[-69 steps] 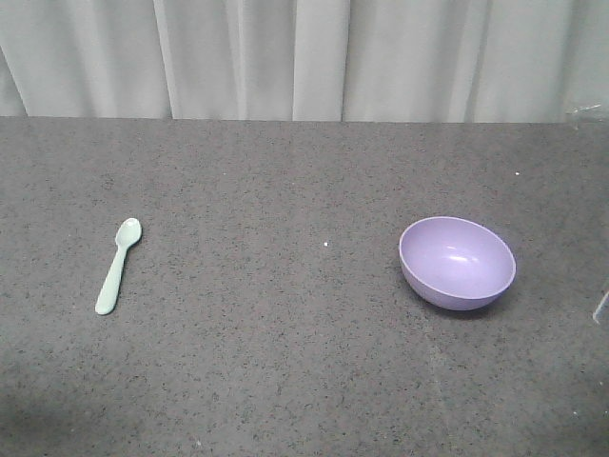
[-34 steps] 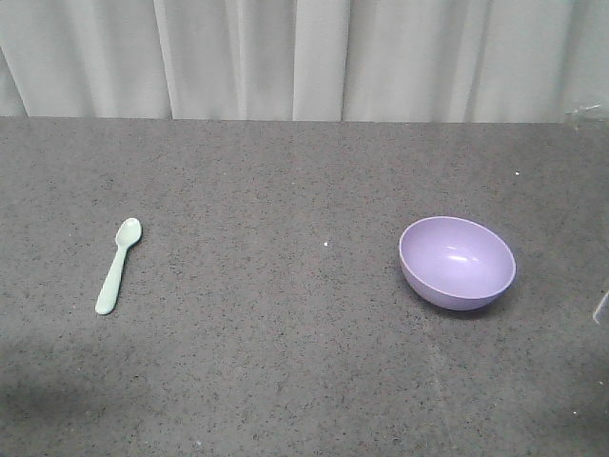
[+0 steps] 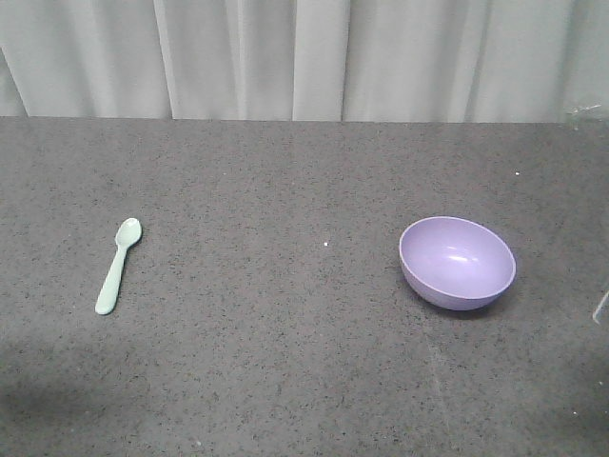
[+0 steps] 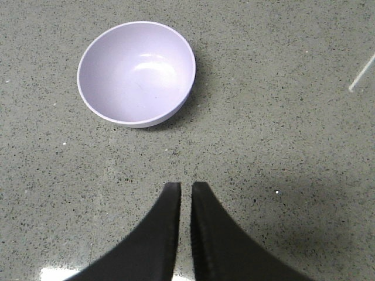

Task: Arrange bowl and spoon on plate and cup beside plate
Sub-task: 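Lower both grippers above the pale green spoon and lavender bowl, then lower the left gripper onto the spoon handle and close it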

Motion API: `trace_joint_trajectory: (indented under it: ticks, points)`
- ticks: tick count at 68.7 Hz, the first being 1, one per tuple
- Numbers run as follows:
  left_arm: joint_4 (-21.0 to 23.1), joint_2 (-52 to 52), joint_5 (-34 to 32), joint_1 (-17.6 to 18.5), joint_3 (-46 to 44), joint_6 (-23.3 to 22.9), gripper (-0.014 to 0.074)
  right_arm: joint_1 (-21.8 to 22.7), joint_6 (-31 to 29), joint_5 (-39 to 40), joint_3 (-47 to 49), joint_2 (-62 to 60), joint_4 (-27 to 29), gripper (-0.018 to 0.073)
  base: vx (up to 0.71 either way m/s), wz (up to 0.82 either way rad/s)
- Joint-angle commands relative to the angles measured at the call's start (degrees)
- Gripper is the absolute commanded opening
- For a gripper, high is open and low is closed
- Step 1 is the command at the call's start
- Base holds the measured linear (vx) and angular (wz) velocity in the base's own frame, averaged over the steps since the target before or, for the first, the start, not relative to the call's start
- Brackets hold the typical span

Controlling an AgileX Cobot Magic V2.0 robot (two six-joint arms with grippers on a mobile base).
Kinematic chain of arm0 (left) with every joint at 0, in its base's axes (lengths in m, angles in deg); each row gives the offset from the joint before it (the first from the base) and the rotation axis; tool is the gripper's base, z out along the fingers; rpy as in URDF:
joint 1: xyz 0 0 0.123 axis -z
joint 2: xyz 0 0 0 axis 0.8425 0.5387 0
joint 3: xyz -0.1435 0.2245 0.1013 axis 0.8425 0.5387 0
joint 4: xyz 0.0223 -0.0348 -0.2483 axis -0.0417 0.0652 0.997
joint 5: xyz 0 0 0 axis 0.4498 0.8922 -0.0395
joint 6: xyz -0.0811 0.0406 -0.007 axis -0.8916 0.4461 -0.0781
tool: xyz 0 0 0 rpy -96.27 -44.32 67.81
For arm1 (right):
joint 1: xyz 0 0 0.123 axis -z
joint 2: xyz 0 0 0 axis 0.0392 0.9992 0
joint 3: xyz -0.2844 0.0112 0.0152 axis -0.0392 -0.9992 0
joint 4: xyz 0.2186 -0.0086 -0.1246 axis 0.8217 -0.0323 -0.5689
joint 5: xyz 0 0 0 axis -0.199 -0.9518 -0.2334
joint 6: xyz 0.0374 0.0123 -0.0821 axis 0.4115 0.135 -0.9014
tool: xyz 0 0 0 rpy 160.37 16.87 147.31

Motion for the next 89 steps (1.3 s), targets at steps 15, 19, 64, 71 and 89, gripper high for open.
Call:
trace_joint_trajectory:
  ticks: [15, 19, 64, 71, 89]
  points:
    - [0.69, -0.16, -2.88, -0.03, -1.94, -0.76, 0.0285, 0.49, -3.24, 3.05, 1.86, -0.21, 0.00, 0.0370, 0.00, 0.00]
    - [0.69, -0.16, -2.88, -0.03, -1.94, -0.76, 0.0358, 0.49, -3.18, 3.05, 1.86, -0.21, 0.00, 0.0432, 0.00, 0.00]
    - [0.69, 0.75, -3.83, -0.03, -1.94, -0.59, 0.0556, 0.49, -2.84, 3.27, 1.86, -0.21, 0.42, 0.0580, 0.00, 0.00]
    - [0.69, 2.85, -4.51, 0.07, -1.94, -0.59, 0.0552, 0.49, -2.84, 3.34, 1.86, -0.21, 1.11, 0.0580, 0.00, 0.00]
    - [3.41, 10.71, -6.33, 0.07, -1.94, 0.67, 0.0552, 0.49, -2.84, 3.81, 1.86, -0.21, 1.60, 0.0580, 0.00, 0.00]
